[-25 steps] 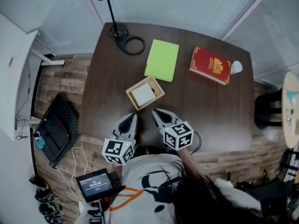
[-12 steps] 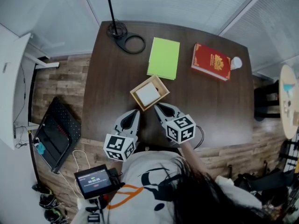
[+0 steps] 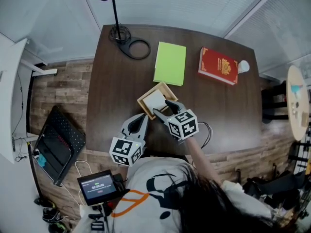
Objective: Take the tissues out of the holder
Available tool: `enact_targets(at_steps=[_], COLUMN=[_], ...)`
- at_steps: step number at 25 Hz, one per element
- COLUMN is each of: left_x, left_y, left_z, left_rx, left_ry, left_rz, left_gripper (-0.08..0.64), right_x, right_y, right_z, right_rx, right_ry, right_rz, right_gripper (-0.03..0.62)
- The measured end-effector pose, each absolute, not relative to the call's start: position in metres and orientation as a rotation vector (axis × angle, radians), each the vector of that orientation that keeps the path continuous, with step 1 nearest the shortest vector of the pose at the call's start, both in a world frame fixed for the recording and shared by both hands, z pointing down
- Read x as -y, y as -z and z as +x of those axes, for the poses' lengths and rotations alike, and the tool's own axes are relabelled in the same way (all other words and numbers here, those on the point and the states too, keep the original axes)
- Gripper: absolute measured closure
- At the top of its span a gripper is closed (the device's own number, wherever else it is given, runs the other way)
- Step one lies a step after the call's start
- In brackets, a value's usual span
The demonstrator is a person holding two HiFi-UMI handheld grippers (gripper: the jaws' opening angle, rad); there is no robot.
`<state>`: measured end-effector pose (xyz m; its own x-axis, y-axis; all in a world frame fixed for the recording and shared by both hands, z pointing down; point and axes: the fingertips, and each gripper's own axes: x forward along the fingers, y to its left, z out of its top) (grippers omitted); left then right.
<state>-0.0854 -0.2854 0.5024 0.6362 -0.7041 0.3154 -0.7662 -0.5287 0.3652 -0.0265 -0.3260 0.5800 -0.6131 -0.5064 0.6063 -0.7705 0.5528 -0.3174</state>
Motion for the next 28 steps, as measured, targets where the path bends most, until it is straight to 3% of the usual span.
enact_targets(at_steps=[8,28], left_x=[0.293,0.292], left_y=[-0.504,-0.506], left_z=[-0.091,-0.111], left_rx=[1.14,1.175], left_ry=[-0.163,-0.142], left_rz=[2.377,2.338], left_gripper=[0.561,0.561], right_x=[0.34,0.365], right_y=[-0.6,-0.643], right_z=[-0.038,-0.049], right_rx=[2.24,1.918], right_ry=[-0.799,-0.664], right_rz=[0.979,0.87], right_gripper=[0.217,0.176])
